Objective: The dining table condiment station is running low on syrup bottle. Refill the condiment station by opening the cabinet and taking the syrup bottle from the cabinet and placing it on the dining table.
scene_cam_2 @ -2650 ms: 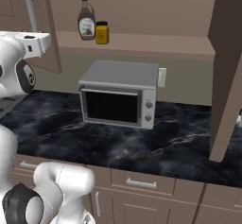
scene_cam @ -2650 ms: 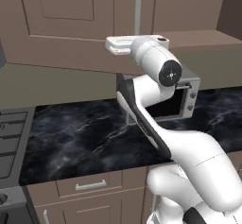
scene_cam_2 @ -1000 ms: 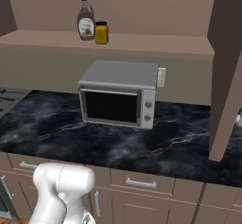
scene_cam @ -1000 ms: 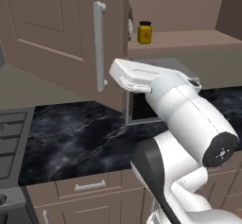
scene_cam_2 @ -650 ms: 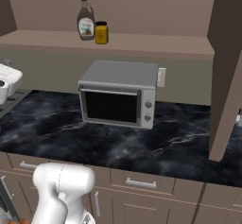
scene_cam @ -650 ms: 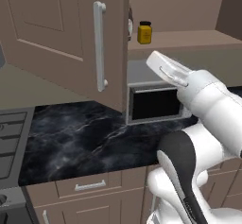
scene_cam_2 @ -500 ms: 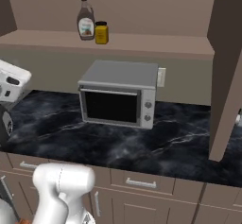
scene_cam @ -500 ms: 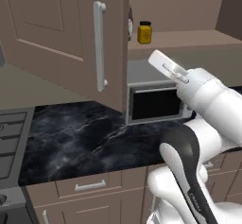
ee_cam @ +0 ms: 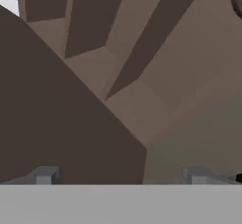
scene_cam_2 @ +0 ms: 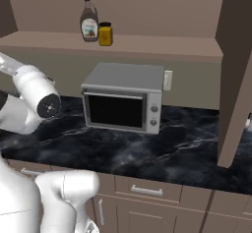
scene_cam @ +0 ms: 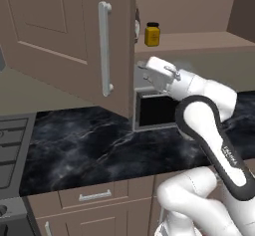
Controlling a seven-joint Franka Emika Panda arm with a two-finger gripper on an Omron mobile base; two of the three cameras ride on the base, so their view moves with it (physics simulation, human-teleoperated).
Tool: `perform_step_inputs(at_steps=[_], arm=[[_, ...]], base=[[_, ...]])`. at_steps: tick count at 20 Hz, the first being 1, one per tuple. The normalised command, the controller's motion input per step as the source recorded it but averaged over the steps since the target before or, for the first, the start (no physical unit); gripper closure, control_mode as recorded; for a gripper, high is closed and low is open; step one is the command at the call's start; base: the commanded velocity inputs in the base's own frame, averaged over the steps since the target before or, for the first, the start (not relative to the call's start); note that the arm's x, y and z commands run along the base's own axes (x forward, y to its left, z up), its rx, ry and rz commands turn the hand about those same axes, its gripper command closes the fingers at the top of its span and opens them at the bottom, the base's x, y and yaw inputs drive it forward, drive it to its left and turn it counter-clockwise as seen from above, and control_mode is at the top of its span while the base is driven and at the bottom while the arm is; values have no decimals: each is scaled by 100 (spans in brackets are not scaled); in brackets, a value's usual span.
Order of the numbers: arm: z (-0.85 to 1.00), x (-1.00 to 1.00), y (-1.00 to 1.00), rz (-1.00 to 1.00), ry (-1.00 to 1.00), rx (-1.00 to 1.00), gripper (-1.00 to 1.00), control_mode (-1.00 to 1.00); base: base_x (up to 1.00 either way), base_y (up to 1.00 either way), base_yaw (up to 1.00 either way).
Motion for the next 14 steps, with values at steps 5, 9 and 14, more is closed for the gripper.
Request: perform_step_inputs(at_steps=[5, 9, 14], arm=[[-51, 11, 51, 45, 3, 1, -100, -100], [-47, -20, 83, 35, -1, 0, -100, -100], [-15, -25, 99, 22, 0, -2, -100, -100]], base=[[0, 0, 0], [0, 0, 0], [0, 0, 0]])
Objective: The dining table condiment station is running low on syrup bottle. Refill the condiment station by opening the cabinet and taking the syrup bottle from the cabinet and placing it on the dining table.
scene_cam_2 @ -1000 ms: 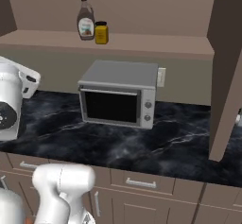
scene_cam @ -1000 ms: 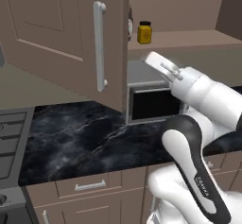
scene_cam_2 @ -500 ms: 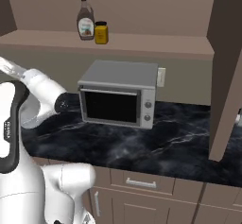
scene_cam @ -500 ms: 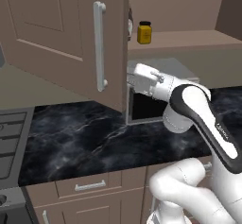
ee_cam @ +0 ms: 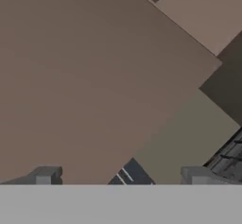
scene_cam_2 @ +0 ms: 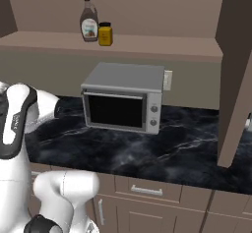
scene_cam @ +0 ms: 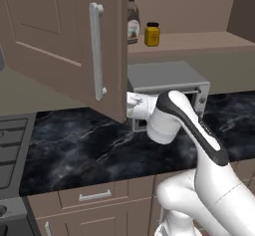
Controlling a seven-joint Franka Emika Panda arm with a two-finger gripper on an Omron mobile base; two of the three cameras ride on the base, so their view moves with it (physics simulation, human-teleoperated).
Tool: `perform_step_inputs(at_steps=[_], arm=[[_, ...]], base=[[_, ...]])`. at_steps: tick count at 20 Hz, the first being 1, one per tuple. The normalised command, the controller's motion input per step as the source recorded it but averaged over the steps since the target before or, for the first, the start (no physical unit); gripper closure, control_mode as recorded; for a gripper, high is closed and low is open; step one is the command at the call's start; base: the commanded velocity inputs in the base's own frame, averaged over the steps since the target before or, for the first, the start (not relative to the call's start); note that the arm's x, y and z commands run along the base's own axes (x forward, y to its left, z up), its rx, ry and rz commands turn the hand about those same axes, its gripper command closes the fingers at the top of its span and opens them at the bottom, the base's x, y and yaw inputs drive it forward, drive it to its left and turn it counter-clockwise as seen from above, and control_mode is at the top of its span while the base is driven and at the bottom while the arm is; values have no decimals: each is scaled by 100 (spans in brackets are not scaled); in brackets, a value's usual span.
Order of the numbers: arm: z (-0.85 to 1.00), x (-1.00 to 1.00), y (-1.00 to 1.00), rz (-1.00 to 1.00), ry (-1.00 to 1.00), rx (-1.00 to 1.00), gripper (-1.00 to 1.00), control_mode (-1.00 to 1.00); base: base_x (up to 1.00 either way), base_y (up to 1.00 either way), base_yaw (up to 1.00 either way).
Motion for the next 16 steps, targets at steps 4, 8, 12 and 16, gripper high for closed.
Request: perform_step_inputs(at_steps=[4, 8, 12, 16], arm=[[0, -46, 100, 9, -3, -10, -100, -100], [0, -39, 100, 3, -6, -12, -100, -100], [2, -18, 100, 0, -3, -13, -100, -100], [6, -2, 100, 0, -1, -12, -100, -100]], base=[[0, 0, 0], [0, 0, 0], [0, 0, 0], [0, 0, 0]])
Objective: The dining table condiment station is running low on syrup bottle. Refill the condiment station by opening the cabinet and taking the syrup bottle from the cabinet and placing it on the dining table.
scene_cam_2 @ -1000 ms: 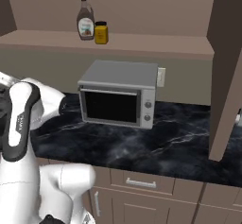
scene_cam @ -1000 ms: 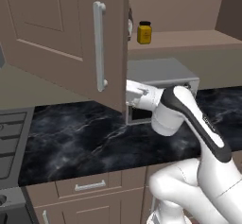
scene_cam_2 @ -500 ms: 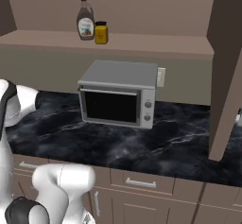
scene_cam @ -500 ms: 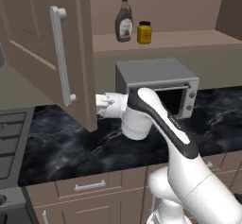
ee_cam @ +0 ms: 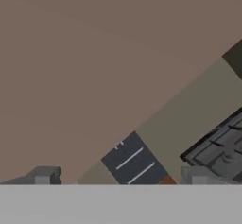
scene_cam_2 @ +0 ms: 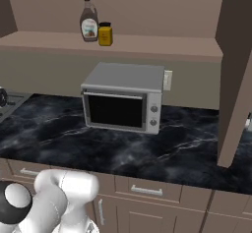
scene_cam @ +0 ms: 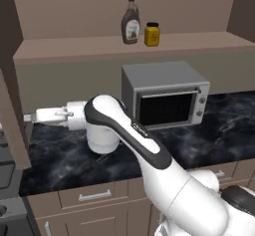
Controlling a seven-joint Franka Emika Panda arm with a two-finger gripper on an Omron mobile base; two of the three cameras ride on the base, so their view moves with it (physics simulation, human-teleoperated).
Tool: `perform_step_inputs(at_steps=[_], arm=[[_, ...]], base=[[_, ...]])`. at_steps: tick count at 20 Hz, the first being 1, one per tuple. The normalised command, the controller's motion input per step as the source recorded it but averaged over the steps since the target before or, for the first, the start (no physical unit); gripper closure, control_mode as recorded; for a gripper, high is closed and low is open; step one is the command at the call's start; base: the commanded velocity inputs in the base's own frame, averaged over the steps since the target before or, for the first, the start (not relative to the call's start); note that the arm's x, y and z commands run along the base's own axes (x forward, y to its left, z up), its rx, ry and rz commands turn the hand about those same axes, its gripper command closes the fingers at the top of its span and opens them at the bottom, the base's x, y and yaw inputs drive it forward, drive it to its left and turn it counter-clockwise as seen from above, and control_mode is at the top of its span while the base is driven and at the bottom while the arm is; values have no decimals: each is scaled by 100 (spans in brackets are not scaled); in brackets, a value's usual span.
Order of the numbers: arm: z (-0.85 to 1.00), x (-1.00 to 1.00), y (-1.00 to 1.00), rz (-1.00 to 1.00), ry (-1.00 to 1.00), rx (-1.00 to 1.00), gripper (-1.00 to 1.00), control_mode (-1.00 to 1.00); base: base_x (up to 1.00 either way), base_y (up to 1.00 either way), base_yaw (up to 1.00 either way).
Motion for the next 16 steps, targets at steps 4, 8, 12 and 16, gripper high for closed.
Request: perform_step_inputs(at_steps=[4, 8, 12, 16], arm=[[8, 0, 100, -4, -3, -11, -100, -100], [11, 0, 83, -11, 0, -12, -100, -100], [-3, 0, -2, 0, -1, -5, -100, -100], [-2, -25, -58, -12, -10, -10, -100, -100]], base=[[0, 0, 0], [0, 0, 0], [0, 0, 0], [0, 0, 0]])
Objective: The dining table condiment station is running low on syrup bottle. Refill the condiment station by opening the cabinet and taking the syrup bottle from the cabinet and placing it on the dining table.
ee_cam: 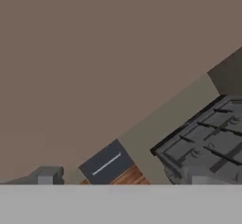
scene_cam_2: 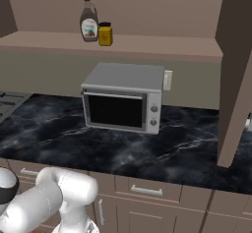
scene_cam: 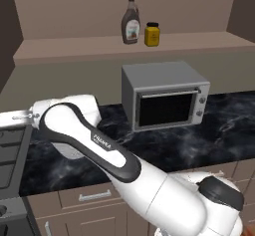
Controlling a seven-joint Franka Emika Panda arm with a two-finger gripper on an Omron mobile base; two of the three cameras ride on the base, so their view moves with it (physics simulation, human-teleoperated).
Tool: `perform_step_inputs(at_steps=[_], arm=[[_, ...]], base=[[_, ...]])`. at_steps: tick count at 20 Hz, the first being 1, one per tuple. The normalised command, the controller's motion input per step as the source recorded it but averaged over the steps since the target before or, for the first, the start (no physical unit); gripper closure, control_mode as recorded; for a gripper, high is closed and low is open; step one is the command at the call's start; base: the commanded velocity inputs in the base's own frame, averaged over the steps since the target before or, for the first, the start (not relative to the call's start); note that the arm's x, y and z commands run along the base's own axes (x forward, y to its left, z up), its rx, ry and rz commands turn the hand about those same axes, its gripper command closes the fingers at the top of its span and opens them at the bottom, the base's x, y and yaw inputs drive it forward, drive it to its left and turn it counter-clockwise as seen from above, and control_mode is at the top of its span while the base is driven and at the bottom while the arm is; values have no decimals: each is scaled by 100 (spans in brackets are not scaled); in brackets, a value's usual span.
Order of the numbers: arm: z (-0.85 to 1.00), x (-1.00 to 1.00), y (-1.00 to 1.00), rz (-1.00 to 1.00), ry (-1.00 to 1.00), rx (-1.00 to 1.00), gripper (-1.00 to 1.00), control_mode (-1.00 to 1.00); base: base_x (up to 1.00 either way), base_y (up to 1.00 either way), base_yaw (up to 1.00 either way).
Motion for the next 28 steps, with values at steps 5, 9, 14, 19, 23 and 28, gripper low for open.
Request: perform_step_inputs(at_steps=[5, 9, 14, 19, 23, 28], arm=[[2, -44, -100, -34, -15, -8, -100, -100], [8, -18, -100, -44, -4, -7, -100, -100], [28, 0, -100, -49, 0, -1, -100, -100], [44, 5, -100, -47, 0, 0, -100, -100], [42, 11, -73, -43, 0, -16, -100, -100], [50, 22, -53, -39, 0, -18, -100, -100]], base=[[0, 0, 0], [0, 0, 0], [0, 0, 0], [0, 0, 0], [0, 0, 0], [0, 0, 0]])
